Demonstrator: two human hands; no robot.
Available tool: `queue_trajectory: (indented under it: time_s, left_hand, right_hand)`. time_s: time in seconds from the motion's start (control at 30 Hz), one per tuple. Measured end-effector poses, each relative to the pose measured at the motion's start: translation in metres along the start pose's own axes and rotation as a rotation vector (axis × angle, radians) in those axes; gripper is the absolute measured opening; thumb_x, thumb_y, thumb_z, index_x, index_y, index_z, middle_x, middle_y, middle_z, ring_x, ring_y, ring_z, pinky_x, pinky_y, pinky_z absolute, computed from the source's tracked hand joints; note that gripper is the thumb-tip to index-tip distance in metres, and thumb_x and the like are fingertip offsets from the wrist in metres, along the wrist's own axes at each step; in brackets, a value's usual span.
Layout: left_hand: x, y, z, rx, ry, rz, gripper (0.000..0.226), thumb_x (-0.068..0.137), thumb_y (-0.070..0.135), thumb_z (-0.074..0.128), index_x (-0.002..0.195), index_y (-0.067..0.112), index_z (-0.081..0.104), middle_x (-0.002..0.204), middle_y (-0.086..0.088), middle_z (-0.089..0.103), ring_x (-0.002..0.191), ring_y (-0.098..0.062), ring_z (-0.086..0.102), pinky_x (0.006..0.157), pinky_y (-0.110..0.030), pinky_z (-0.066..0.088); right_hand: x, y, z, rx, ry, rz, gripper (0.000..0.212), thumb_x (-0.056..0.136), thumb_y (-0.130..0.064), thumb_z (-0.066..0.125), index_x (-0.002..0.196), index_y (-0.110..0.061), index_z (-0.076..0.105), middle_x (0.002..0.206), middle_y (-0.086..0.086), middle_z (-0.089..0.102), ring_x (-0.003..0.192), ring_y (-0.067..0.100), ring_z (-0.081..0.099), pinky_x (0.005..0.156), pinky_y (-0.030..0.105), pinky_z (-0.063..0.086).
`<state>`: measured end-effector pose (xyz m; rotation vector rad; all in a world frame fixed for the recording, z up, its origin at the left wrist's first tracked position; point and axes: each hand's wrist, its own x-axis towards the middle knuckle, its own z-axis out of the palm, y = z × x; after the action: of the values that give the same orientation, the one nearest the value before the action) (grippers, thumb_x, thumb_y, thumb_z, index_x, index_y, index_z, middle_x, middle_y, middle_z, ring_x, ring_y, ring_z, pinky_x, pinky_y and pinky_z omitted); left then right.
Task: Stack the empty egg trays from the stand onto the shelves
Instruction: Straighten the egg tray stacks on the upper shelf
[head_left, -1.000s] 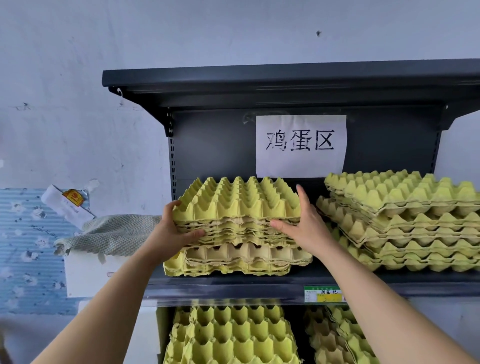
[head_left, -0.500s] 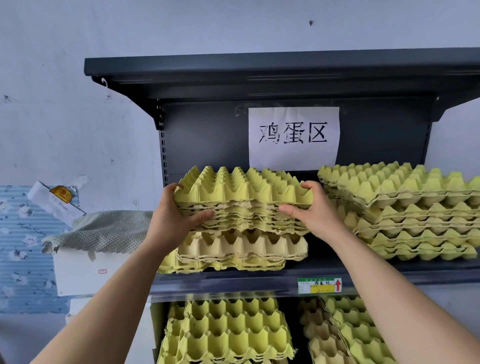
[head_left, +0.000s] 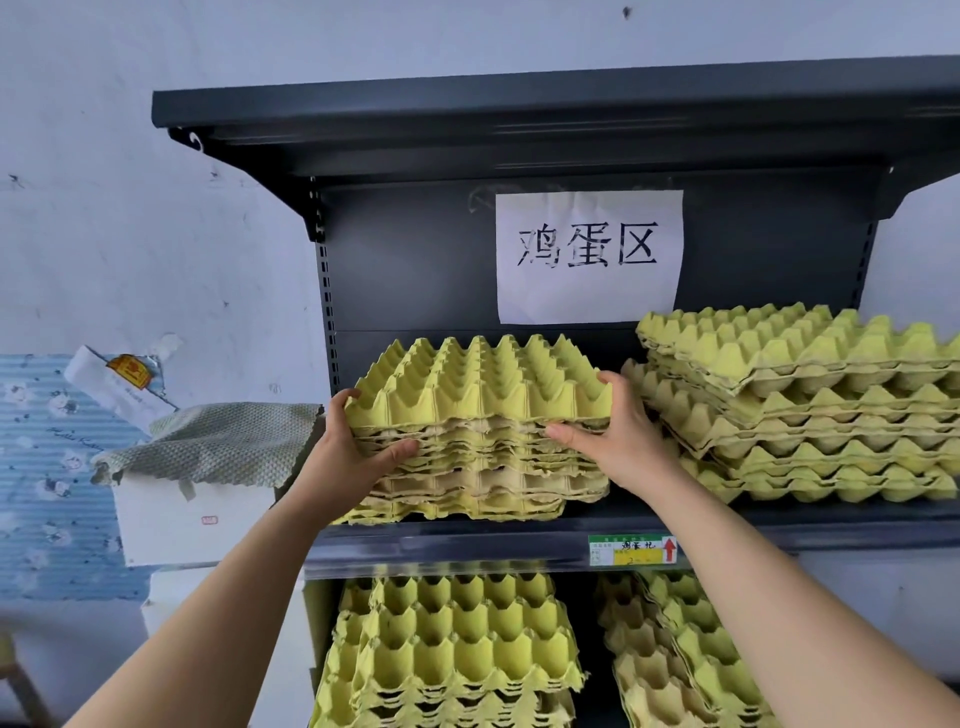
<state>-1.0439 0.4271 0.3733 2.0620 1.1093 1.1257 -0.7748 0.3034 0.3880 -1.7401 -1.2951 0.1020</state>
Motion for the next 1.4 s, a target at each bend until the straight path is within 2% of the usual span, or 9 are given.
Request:
queue_trajectory:
  time_s: [0.13, 0.33, 0.63, 0.77, 0.9, 1.03, 1.17, 1.3, 1.4]
  left_hand:
    - [0.000, -0.007, 0.002, 0.008, 0.000, -0.040, 0.091, 0.074, 0.049, 0.075, 0.143, 0.026, 0.019, 0.117, -0.001, 0.050, 0.092, -0.019, 0.055, 0.074, -0.026, 0.041]
    - [0.001, -0.010, 0.002, 0.041, -0.019, -0.065, 0.093, 0.072, 0.058, 0.072, 0.141, 0.032, 0.016, 0.111, -0.004, 0.057, 0.083, -0.018, 0.061, 0.072, -0.030, 0.046]
    - [0.002, -0.013, 0.006, -0.153, 0.068, -0.054, 0.096, 0.058, 0.061, 0.079, 0.135, 0.042, 0.025, 0.117, 0.001, 0.059, 0.100, -0.021, 0.061, 0.087, -0.040, 0.052]
    - [0.006, -0.004, 0.008, -0.279, 0.104, -0.023, 0.093, 0.058, 0.054, 0.081, 0.134, 0.042, 0.029, 0.116, -0.002, 0.060, 0.098, -0.020, 0.063, 0.083, -0.037, 0.054]
    - [0.010, 0.005, -0.001, -0.301, 0.133, 0.029, 0.089, 0.057, 0.058, 0.083, 0.128, 0.047, 0.032, 0.112, -0.002, 0.064, 0.097, -0.023, 0.065, 0.087, -0.045, 0.054]
    - [0.008, 0.004, -0.020, -0.270, 0.177, 0.046, 0.088, 0.062, 0.047, 0.083, 0.133, 0.040, 0.032, 0.110, -0.001, 0.064, 0.094, -0.020, 0.065, 0.085, -0.039, 0.054]
    - [0.003, -0.010, -0.037, -0.251, 0.183, 0.021, 0.090, 0.059, 0.047, 0.083, 0.133, 0.039, 0.033, 0.109, 0.002, 0.063, 0.096, -0.020, 0.065, 0.086, -0.041, 0.054]
    - [-0.002, -0.031, -0.035, -0.207, 0.106, -0.050, 0.092, 0.064, 0.044, 0.081, 0.137, 0.034, 0.027, 0.115, -0.001, 0.061, 0.094, -0.014, 0.064, 0.077, -0.028, 0.051]
    - [0.000, -0.038, -0.030, -0.168, 0.052, -0.072, 0.096, 0.062, 0.057, 0.080, 0.137, 0.035, 0.025, 0.115, 0.001, 0.060, 0.097, -0.015, 0.063, 0.087, -0.035, 0.052]
  right_hand:
    - [-0.004, 0.007, 0.007, 0.051, -0.053, 0.039, 0.083, 0.076, -0.057, 0.067, 0.137, -0.031, 0.018, 0.149, 0.004, 0.028, 0.128, 0.023, 0.039, 0.091, 0.029, 0.034]
    - [-0.009, 0.006, 0.007, 0.083, -0.070, 0.071, 0.076, 0.079, -0.056, 0.065, 0.134, -0.033, 0.018, 0.125, 0.002, 0.043, 0.097, 0.018, 0.047, 0.077, 0.029, 0.037]
    - [-0.006, -0.002, 0.009, 0.251, 0.042, 0.072, 0.064, 0.075, -0.043, 0.076, 0.120, -0.032, 0.033, 0.122, -0.006, 0.041, 0.102, 0.015, 0.043, 0.075, 0.029, 0.035]
    - [0.000, -0.013, -0.003, 0.251, 0.102, 0.034, 0.064, 0.074, -0.042, 0.077, 0.119, -0.031, 0.034, 0.121, -0.008, 0.040, 0.102, 0.014, 0.043, 0.074, 0.029, 0.035]
    - [0.001, -0.024, -0.014, 0.222, 0.143, -0.018, 0.065, 0.073, -0.043, 0.077, 0.119, -0.031, 0.033, 0.120, -0.007, 0.044, 0.097, 0.014, 0.046, 0.064, 0.026, 0.037]
    - [-0.001, -0.035, -0.002, 0.269, 0.120, -0.037, 0.064, 0.074, -0.043, 0.077, 0.119, -0.032, 0.033, 0.122, -0.006, 0.046, 0.102, 0.015, 0.047, 0.064, 0.016, 0.036]
    - [-0.002, -0.039, 0.022, 0.272, 0.067, -0.013, 0.065, 0.073, -0.047, 0.076, 0.119, -0.033, 0.032, 0.124, -0.005, 0.045, 0.101, 0.015, 0.048, 0.069, 0.025, 0.039]
    - [-0.004, -0.033, 0.040, 0.141, -0.016, 0.006, 0.066, 0.075, -0.052, 0.072, 0.120, -0.030, 0.030, 0.118, -0.003, 0.045, 0.094, 0.015, 0.048, 0.061, 0.021, 0.037]
    - [0.000, -0.028, 0.042, 0.055, -0.027, 0.013, 0.074, 0.072, -0.057, 0.072, 0.123, -0.026, 0.029, 0.124, -0.002, 0.043, 0.101, 0.015, 0.046, 0.071, 0.027, 0.038]
